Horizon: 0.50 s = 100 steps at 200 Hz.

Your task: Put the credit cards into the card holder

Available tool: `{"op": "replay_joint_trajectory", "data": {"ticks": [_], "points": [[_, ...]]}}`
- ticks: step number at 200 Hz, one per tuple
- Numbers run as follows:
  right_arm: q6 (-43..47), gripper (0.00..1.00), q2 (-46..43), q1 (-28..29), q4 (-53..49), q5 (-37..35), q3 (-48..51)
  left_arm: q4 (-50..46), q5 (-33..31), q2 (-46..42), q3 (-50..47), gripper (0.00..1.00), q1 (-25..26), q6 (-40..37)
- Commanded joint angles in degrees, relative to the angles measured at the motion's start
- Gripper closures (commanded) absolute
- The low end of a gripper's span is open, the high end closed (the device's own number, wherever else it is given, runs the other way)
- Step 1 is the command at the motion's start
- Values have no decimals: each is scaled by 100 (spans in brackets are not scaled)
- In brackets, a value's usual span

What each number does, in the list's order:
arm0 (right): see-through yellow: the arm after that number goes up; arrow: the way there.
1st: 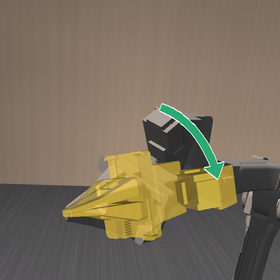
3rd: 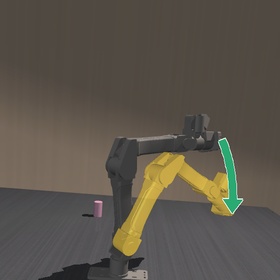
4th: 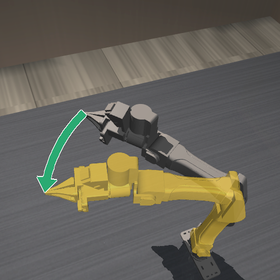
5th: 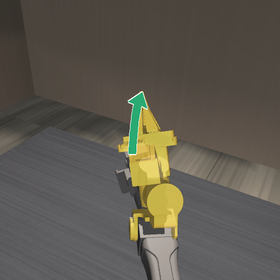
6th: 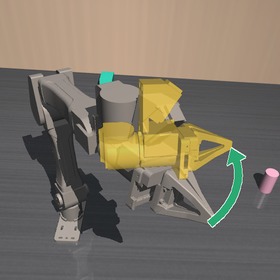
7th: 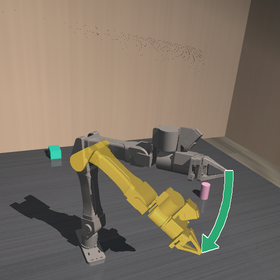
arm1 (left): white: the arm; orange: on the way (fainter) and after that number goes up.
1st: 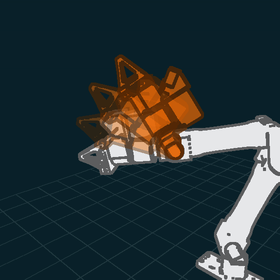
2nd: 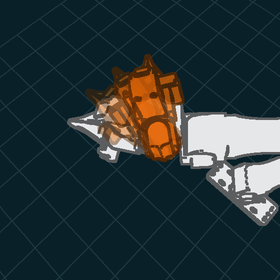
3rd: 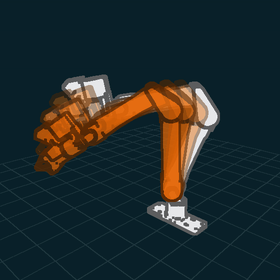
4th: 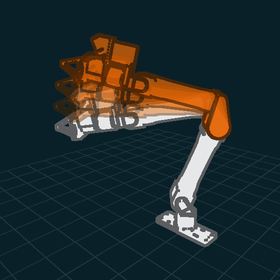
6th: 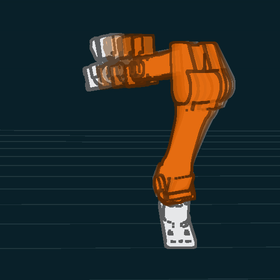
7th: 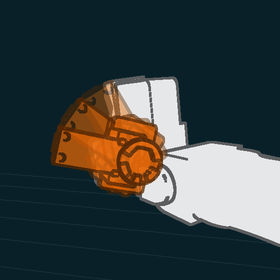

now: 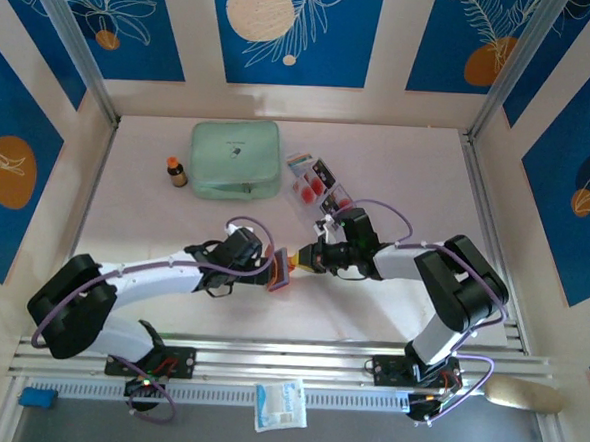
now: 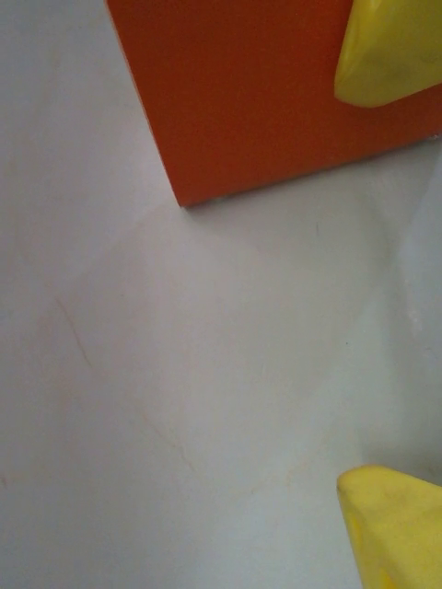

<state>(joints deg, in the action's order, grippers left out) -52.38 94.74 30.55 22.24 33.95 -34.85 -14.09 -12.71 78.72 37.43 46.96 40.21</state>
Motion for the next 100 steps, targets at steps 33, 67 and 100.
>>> {"op": "replay_joint_trajectory", "data": {"ticks": [33, 67, 100], "points": [[375, 62, -391, -88, -936, -311, -122, 138, 100, 269, 212, 0, 25, -136], [615, 61, -708, -137, -1560, -693, -211, 206, 172, 424, 177, 0, 24, -134], [653, 64, -821, -75, -1739, -852, -239, 230, 223, 547, 159, 0, 24, -127]]}}
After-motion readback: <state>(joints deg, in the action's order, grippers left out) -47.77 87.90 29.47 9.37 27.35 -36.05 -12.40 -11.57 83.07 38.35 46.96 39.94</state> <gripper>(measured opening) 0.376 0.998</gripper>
